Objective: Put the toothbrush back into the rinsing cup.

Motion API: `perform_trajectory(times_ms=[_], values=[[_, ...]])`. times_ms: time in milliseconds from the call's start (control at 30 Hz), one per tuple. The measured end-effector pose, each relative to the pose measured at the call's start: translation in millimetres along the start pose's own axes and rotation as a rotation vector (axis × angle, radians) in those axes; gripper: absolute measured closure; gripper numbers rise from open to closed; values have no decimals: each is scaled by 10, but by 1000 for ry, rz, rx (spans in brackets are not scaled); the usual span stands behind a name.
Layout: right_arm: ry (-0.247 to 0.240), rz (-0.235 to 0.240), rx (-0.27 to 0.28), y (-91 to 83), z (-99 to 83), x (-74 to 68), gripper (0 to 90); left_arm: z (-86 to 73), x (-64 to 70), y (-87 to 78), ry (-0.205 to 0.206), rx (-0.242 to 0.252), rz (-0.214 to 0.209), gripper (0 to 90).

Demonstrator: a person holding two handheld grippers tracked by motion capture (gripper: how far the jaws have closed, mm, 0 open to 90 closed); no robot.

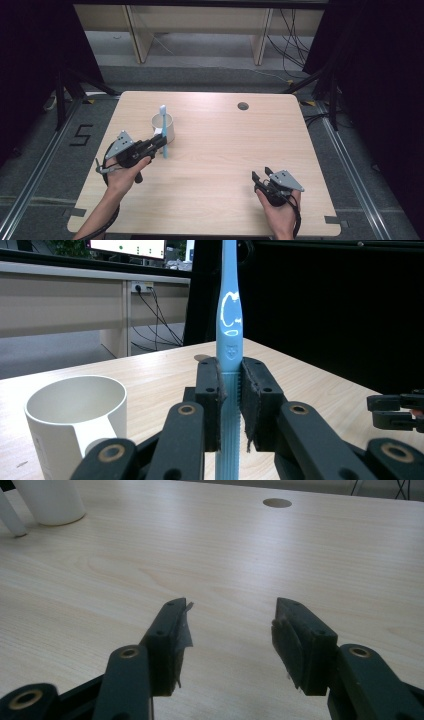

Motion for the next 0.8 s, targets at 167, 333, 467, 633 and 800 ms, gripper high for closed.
perform_trajectory(times_ms=[167,333,467,633,800], values=[[-8,-6,10,-14,9,8,485,31,-36,4,-2,10,14,783],[-13,-12,22,-13,12,15,485,53,-72,6,3,17,23,783],[16,0,20,-7,4,0,485,76,-93,12,5,26,29,783],[23,4,16,-6,-1,-1,485,106,-120,20,5,38,32,783],[4,-18,19,-20,3,18,485,140,-153,21,8,48,40,783]])
Point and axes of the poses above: each handheld gripper's, and its own axes: y roughly forward along the jaws, z roughly out of its top, x roughly to its right, the point moved 6 cm from there along y, roughly forward along the jaws, and after that the axes turned 12 degrees about z, right-handed, at the moved point
